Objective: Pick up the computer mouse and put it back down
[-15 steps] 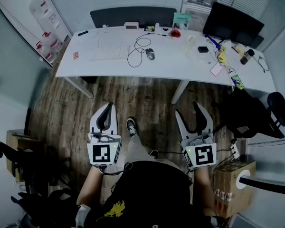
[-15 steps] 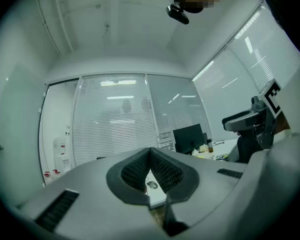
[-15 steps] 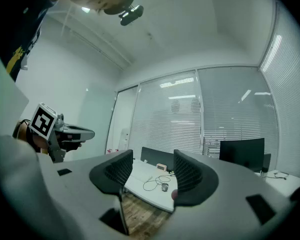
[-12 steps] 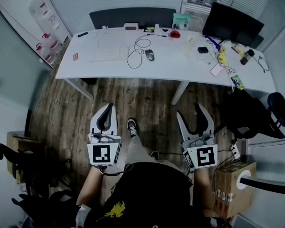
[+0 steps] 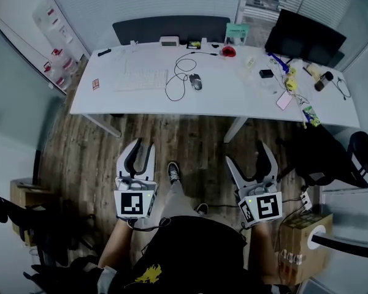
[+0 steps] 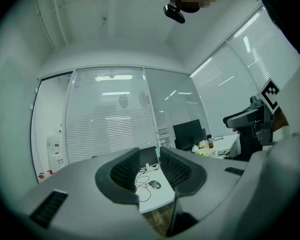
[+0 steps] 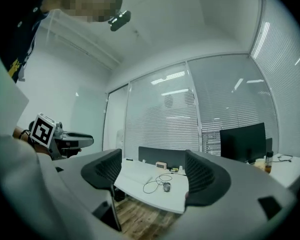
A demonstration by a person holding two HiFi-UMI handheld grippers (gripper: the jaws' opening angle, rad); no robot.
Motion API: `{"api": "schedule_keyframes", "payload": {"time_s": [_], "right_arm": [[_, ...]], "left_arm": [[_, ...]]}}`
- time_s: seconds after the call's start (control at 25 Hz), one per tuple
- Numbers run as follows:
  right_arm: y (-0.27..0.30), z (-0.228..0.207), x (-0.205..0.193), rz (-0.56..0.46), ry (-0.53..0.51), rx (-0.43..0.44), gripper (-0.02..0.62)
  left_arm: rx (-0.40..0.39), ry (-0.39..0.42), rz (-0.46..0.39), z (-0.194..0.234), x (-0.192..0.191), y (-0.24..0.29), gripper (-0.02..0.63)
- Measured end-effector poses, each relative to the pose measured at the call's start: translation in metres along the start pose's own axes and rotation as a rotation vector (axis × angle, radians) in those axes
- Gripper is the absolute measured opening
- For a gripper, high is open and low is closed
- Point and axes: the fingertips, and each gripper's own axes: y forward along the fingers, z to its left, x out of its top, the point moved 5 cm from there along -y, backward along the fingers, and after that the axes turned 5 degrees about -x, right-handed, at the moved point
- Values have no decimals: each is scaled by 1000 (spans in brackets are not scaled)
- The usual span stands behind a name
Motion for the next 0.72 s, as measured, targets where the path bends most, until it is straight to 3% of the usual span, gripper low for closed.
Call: {"api": "schedule_keyframes", "payload": {"time_s": [0.16,0.36,0.52,0.72], "right_arm": [[58,-7,-14,50,19,-39,407],[151,-3,-33,161,-7,-106,436],[218,2,-53,266,-27,-167,460],[304,18,-86,314,-52,-217,451]], "left_arm": [[8,-48,3,48,-12,48,226],[-91,-57,-34,121,-23,120,413],[-109,-84,-22,185,-44,159,436],[-130,-143,38,246,-83,201,436]]}}
